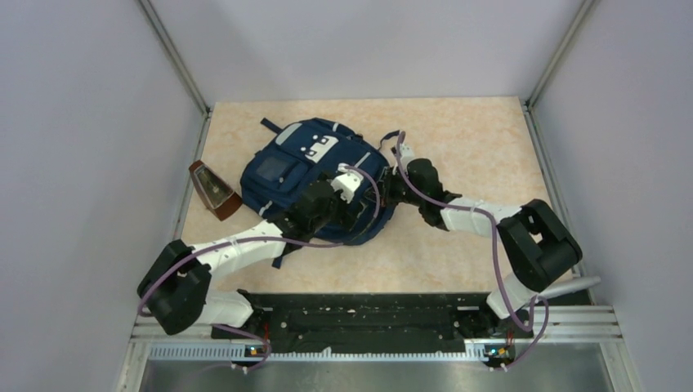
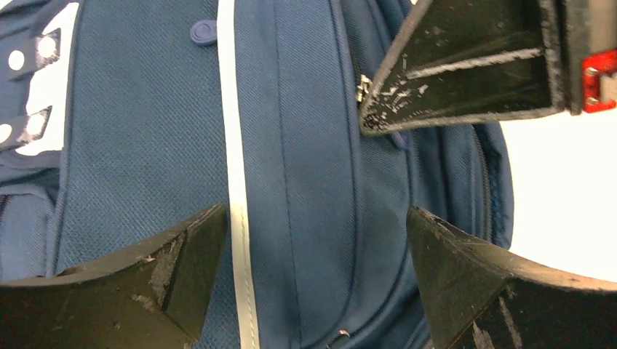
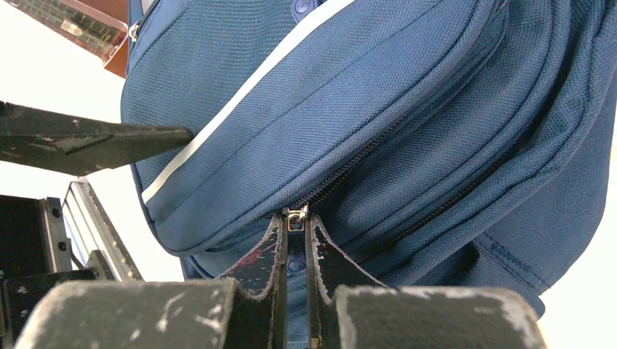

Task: Pack the student bag
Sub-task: Zip the student bag at the center of the board.

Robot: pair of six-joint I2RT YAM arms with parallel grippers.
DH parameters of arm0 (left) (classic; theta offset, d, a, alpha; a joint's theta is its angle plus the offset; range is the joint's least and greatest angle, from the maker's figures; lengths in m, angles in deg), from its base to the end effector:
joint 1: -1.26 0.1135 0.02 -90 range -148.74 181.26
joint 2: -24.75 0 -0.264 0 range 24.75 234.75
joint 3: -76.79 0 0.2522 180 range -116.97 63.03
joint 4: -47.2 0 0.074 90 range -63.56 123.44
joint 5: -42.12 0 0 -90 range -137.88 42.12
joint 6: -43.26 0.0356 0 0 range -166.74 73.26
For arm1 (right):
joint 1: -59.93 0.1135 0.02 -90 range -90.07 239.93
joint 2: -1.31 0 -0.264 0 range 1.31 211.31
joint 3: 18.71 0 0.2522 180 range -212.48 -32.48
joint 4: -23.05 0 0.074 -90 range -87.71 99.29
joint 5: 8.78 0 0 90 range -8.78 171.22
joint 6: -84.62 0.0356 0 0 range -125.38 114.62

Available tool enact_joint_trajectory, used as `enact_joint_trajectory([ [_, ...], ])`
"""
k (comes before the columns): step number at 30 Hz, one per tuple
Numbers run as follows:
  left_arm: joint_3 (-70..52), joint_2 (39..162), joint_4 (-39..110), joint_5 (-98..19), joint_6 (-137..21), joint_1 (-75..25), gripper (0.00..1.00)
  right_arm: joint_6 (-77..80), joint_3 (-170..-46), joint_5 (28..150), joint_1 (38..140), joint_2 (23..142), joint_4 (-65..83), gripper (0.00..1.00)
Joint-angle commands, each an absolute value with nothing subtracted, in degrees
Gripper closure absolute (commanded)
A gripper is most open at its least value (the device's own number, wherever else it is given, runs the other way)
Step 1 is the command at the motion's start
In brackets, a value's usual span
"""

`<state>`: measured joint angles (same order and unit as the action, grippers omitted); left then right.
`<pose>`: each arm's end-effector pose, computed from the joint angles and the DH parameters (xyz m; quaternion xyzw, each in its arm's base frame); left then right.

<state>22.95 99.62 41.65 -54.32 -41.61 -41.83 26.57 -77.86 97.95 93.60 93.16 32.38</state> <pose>0.2104 -0.1913 0.2289 0.3200 0.7873 -0.1255 0.5118 0.2773 0.1970 0.1982 -0.0923 0.8255 0.3966 0.3908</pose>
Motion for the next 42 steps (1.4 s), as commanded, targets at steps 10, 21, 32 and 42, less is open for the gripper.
enact_joint_trajectory([
  [10, 17.86, 106.46, 47.15, -57.87, -35.33, -42.49, 0.89, 24.57, -77.67, 88.88, 91.92, 89.17, 29.03, 1.0],
  [21, 26.76, 96.38, 41.92, -62.04, -40.21, -42.77, 1.0, 20.14, -81.17, 76.64, 90.42, 87.7, 21.74, 1.0],
  [32, 30.97, 85.72, 32.69, -67.38, -49.0, -43.79, 1.0, 16.54, -81.19, 76.91, 88.93, 87.19, 21.29, 1.0],
  [42, 25.78, 84.47, 32.89, -58.85, -47.63, -44.13, 0.55, 12.39, -78.17, 87.81, 88.93, 84.69, 24.28, 1.0],
])
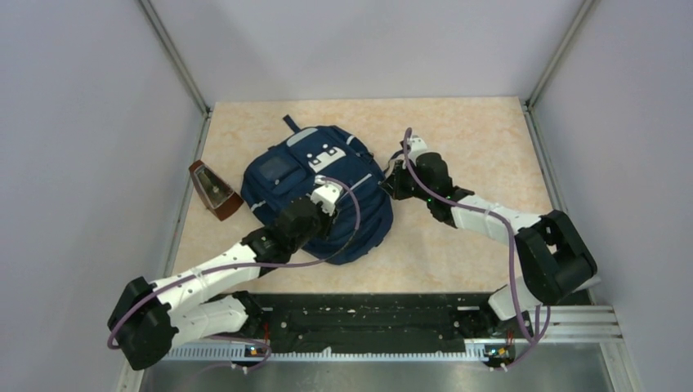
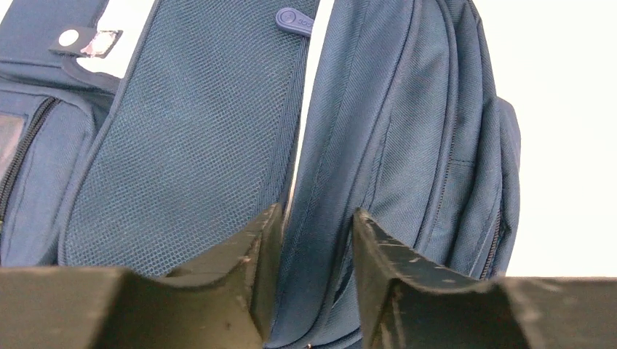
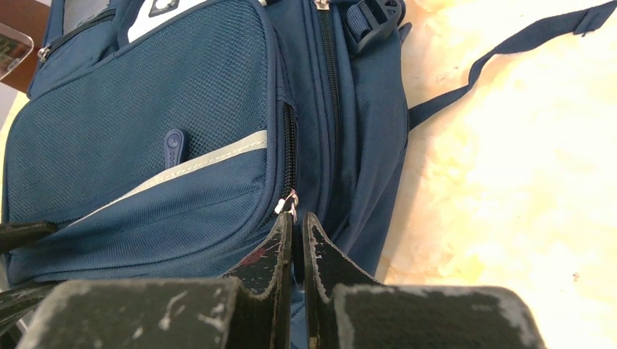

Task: Pack the student bag
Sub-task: Zip the student bag at the center of the board.

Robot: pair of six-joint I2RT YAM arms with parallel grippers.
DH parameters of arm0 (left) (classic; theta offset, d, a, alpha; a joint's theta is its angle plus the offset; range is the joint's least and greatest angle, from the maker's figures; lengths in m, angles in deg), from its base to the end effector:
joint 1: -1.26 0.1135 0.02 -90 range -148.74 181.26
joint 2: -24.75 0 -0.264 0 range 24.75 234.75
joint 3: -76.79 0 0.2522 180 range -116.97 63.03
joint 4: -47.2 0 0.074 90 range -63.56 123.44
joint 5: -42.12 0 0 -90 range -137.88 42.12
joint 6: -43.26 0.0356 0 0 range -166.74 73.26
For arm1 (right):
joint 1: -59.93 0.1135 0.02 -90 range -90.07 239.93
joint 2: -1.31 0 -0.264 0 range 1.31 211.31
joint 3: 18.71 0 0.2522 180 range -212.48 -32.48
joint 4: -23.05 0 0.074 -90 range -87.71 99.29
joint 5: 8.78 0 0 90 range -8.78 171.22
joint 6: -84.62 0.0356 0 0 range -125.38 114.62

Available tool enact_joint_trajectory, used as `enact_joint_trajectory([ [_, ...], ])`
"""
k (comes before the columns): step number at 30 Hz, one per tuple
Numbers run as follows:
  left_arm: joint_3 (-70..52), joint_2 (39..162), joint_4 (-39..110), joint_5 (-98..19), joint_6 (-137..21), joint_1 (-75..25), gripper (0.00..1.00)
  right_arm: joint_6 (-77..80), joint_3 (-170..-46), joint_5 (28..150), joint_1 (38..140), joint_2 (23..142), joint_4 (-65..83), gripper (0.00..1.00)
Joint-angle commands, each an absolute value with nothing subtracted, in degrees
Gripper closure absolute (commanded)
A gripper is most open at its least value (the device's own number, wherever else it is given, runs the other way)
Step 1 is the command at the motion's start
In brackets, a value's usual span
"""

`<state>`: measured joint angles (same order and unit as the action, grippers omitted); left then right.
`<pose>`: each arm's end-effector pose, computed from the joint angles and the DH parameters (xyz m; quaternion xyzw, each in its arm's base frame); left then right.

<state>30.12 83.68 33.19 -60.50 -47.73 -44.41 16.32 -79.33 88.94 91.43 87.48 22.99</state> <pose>0.1647 -0.1575 0.2379 0.2672 0.8028 -0.1221 0.5188 0.2775 0.1757 0.2209 -0.1079 0.8382 0.2890 0.4498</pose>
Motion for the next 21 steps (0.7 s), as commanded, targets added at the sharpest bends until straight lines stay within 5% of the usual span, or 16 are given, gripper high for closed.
enact_joint_trajectory([
  [1, 24.44, 85.9, 34.3, -57.59, -47.44, -44.13, 0.51, 12.19, -77.84, 88.45, 88.93, 84.57, 24.58, 1.0],
  [10, 13.95, 101.28, 42.39, -54.0, -45.3, -44.11, 0.32, 11.06, -76.8, 90.03, 88.94, 83.17, 24.41, 1.0],
  [21, 8.14, 111.73, 42.37, -54.21, -42.5, -44.1, 0.35, 10.16, -75.68, 88.89, 88.93, 81.39, 24.21, 1.0],
])
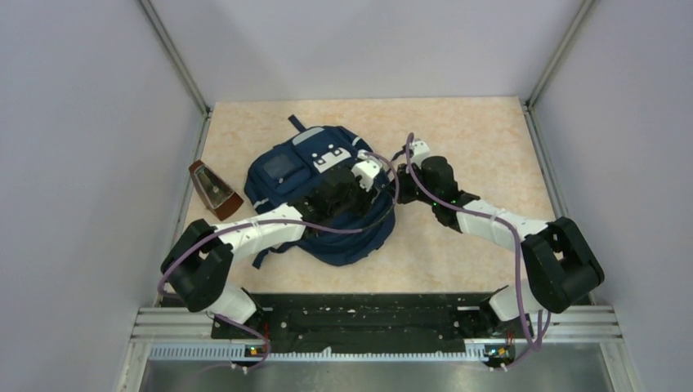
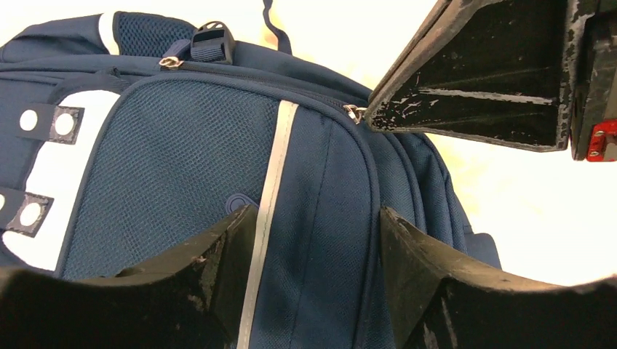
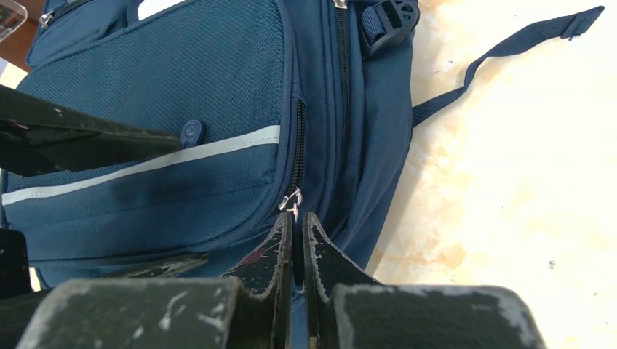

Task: Pack the student bag
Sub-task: Zip the student bag at the center of the board.

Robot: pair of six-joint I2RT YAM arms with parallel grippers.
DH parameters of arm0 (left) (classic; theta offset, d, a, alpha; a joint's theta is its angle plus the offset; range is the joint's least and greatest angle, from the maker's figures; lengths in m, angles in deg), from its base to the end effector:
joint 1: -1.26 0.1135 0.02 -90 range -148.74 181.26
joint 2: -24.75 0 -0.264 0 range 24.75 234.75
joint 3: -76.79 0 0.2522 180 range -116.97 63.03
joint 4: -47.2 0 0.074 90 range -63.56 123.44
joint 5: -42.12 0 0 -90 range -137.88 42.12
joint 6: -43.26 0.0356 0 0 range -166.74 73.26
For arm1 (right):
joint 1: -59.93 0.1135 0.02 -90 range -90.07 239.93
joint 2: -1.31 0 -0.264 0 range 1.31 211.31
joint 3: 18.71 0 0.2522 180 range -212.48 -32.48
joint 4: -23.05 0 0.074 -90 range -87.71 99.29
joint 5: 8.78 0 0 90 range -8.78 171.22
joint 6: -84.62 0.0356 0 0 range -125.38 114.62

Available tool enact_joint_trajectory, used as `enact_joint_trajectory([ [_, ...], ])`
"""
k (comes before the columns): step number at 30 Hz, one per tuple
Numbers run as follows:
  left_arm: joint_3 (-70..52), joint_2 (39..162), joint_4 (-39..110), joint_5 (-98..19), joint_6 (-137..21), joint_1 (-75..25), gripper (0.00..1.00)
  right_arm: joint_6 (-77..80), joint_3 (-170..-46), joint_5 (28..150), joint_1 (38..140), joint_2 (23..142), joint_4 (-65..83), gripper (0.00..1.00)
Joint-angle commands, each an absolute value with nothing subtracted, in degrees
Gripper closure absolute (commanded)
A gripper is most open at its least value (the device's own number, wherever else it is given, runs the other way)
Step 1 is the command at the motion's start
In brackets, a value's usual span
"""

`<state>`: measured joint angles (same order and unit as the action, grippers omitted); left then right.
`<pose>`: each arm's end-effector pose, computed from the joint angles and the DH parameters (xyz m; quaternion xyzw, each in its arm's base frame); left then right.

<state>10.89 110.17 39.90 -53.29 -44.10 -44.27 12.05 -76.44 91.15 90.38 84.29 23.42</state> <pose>0.2366 -0.2362 0.2430 0.3247 0.7869 -0.1539 0.5017 0.2683 0.1648 0.2221 -0.1415 0.8290 0.2842 0.4604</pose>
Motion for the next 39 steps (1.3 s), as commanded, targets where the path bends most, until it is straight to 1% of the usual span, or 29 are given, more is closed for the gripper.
enact_joint_trajectory([
  [1, 8.3, 112.14, 42.68, -53.95, -42.22, -44.09, 0.4, 10.1, -75.64, 88.73, 88.93, 81.4, 24.3, 1.0],
  [2, 8.46, 112.41, 42.92, -53.56, -41.85, -44.1, 0.47, 10.08, -75.55, 88.63, 88.93, 81.5, 24.44, 1.0],
  [3, 8.78, 112.64, 43.34, -53.45, -41.57, -44.13, 0.61, 10.08, -75.57, 88.6, 88.93, 81.61, 24.56, 1.0],
  [5, 10.04, 112.68, 45.15, -54.97, -41.37, -44.14, 0.85, 9.97, -75.67, 88.52, 88.93, 82.08, 24.9, 1.0],
  [6, 10.88, 112.51, 45.82, -55.56, -41.31, -44.19, 0.95, 9.89, -75.87, 88.44, 88.93, 82.37, 24.89, 1.0],
  [7, 11.7, 112.09, 46.31, -55.83, -41.21, -44.18, 1.0, 9.8, -76.2, 88.3, 88.93, 82.61, 24.81, 1.0],
  [16, 18.2, 107.26, 45.22, -54.39, -41.2, -44.21, 1.0, 7.93, -81.36, 84.92, 88.5, 86.39, 22.03, 1.0],
  [21, 21.77, 103.46, 44.69, -53.64, -42.42, -44.29, 1.0, 4.91, -83.99, 85.09, 88.34, 88.08, 21.32, 1.0],
  [25, 23.83, 100.66, 43.01, -53.19, -43.12, -44.27, 1.0, 2.32, -86.43, 87.07, 88.31, 89.11, 20.57, 1.0],
  [31, 26.34, 97.08, 42.5, -51.76, -42.93, -44.31, 1.0, -0.86, -91.55, 94.81, 88.34, 93.99, 19.24, 1.0],
  [39, 26.67, 95.96, 42.14, -50.98, -43.01, -44.33, 1.0, -0.57, -97.76, 96.88, 88.31, 101.16, 20.8, 1.0],
])
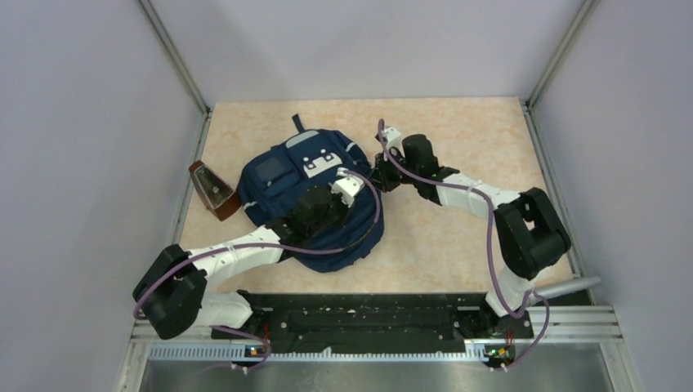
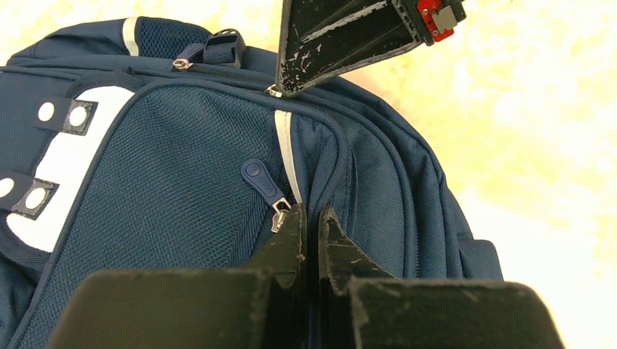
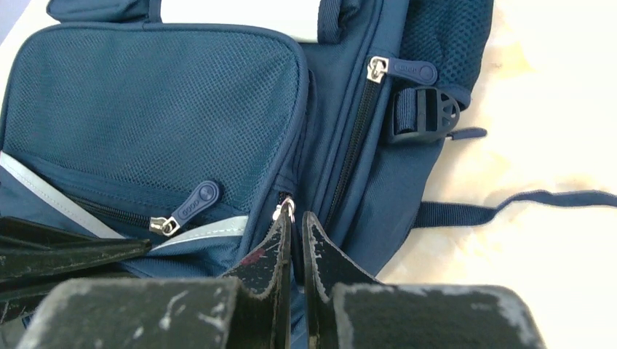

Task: Pack the student bag
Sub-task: Zip the student bag at the center of the board.

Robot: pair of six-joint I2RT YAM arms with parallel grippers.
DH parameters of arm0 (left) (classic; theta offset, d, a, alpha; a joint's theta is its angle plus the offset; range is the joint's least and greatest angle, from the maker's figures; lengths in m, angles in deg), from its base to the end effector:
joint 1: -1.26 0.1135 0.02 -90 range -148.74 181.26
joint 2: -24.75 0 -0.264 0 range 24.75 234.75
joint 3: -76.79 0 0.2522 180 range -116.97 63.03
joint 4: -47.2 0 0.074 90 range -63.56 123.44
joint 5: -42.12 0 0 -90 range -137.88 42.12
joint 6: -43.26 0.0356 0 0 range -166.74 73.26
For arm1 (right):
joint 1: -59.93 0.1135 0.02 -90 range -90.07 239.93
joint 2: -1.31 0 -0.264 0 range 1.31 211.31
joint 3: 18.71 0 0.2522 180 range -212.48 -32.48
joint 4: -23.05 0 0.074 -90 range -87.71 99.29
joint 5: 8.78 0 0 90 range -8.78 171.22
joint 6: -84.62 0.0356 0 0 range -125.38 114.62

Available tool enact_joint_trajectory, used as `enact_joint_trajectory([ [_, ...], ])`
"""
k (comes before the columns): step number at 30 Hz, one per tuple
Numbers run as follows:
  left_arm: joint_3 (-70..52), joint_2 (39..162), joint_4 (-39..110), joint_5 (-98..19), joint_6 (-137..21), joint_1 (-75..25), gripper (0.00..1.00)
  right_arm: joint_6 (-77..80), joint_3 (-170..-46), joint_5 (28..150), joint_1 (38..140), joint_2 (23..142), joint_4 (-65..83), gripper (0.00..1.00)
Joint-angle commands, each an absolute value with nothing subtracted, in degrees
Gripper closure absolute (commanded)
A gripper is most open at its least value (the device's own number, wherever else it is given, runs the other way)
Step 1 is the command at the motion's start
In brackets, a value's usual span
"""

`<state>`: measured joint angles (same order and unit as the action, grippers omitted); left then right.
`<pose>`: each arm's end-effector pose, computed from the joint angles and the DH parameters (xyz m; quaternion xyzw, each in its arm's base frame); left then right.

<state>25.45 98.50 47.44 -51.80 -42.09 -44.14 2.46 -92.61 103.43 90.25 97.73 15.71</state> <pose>0.1988 -0.1982 0.2295 0.3335 0.7596 -0.1675 0.5326 0.3171 0.2011 0.2260 -0.2602 0.8141 0.3183 0.4102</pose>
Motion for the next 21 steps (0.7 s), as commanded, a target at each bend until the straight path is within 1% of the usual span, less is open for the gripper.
enact_joint_trajectory([
  [1, 26.71, 96.0, 42.14, -50.96, -43.02, -44.32, 1.0, -0.48, -98.44, 96.93, 88.31, 101.83, 21.07, 1.0],
  [6, 26.64, 96.2, 42.14, -51.53, -43.4, -44.28, 1.0, 0.12, -101.43, 97.99, 88.31, 104.71, 21.81, 1.0],
  [8, 26.41, 96.1, 41.81, -53.56, -45.07, -44.23, 1.0, 0.97, -101.28, 98.27, 88.31, 104.42, 22.17, 1.0],
  [9, 26.41, 95.97, 41.87, -55.05, -45.59, -44.21, 0.98, 1.28, -100.93, 98.16, 88.31, 103.96, 22.44, 1.0],
  [10, 26.4, 95.83, 41.96, -56.31, -46.16, -44.19, 0.88, 1.56, -100.3, 97.73, 88.31, 103.25, 22.65, 0.97],
  [13, 26.26, 95.31, 42.13, -58.45, -46.49, -44.09, 0.45, 2.34, -97.31, 95.97, 88.32, 100.1, 23.7, 0.65],
  [14, 26.18, 95.2, 42.22, -58.88, -48.19, -44.1, 0.36, 2.51, -96.03, 95.31, 88.31, 98.94, 23.89, 0.52],
  [15, 26.07, 95.11, 42.23, -59.13, -48.83, -44.01, 0.31, 2.77, -94.76, 94.55, 88.31, 97.5, 24.04, 0.43],
  [17, 25.66, 95.14, 42.19, -59.46, -49.76, -43.65, 0.26, 3.25, -92.11, 92.68, 88.24, 94.7, 24.02, 0.29],
  [19, 25.02, 95.23, 41.87, -59.63, -50.79, -43.04, 0.23, 4.07, -89.77, 90.82, 87.79, 91.75, 23.63, 0.21],
  [21, 24.65, 95.12, 41.64, -59.66, -51.69, -42.16, 0.21, 4.65, -87.46, 89.24, 87.0, 88.79, 22.86, 0.19],
])
